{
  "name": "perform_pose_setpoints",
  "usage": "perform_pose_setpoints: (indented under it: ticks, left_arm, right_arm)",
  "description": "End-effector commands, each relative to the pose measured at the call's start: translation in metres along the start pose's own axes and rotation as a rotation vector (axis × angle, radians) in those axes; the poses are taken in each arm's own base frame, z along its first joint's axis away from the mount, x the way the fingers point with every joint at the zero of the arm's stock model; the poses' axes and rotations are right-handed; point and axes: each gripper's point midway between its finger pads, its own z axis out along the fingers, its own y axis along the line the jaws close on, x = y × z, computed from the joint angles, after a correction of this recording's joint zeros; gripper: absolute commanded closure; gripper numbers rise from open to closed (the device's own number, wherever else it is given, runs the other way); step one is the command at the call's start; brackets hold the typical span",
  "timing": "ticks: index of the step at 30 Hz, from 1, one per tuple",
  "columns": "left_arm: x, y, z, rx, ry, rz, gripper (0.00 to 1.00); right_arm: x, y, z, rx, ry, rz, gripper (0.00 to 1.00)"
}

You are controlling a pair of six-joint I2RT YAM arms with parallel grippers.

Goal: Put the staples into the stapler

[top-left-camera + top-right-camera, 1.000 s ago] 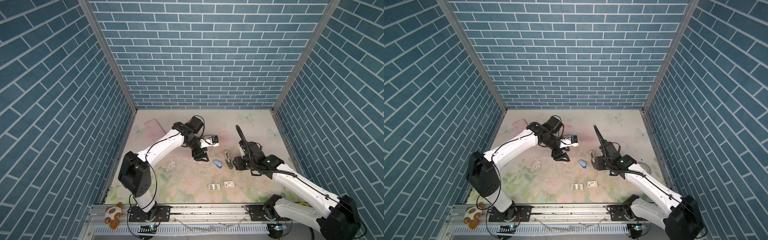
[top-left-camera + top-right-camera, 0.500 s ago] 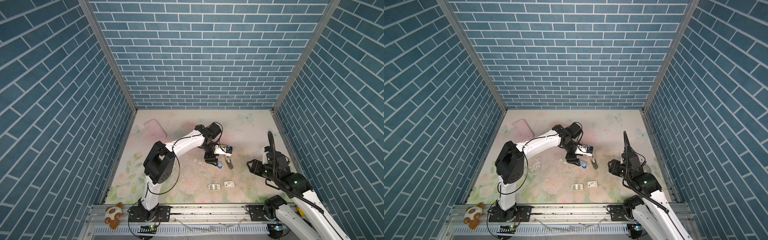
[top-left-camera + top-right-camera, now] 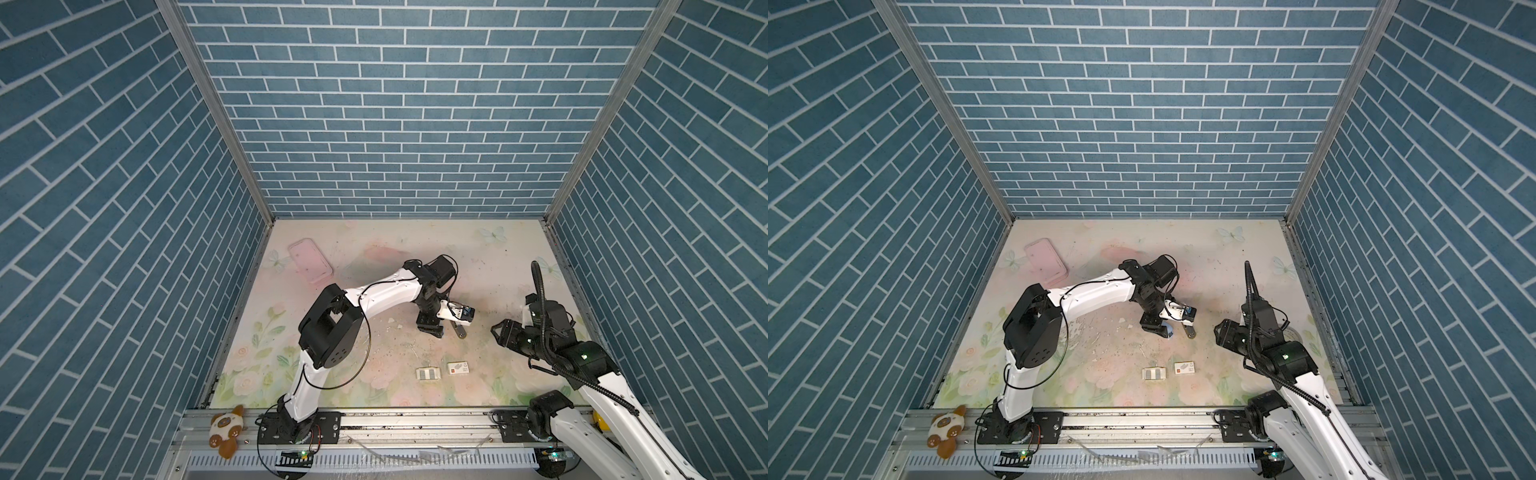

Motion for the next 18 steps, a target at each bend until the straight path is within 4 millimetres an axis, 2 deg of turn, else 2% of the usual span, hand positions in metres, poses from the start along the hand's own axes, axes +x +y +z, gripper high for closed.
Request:
perform_pose_setpoints:
  ticks: [1, 8, 14, 18]
  left_arm:
    - [0.007, 0.002, 0.013, 0.015, 0.028, 0.016, 0.35]
    - [0.011, 0.001, 0.021, 0.033, 0.050, 0.018, 0.42]
    - [0.015, 0.001, 0.023, 0.031, 0.062, 0.016, 0.58]
    - [0.016, 0.001, 0.024, 0.024, 0.066, 0.016, 0.58]
  right_arm:
    - [0.005, -0.003, 0.003, 0.002, 0.017, 0.014, 0.42]
    - [0.005, -0.004, 0.006, -0.006, 0.016, 0.016, 0.43]
    - [0.005, -0.006, 0.007, -0.002, 0.012, 0.014, 0.44]
    - [0.005, -0.007, 0.009, -0.002, 0.010, 0.015, 0.44]
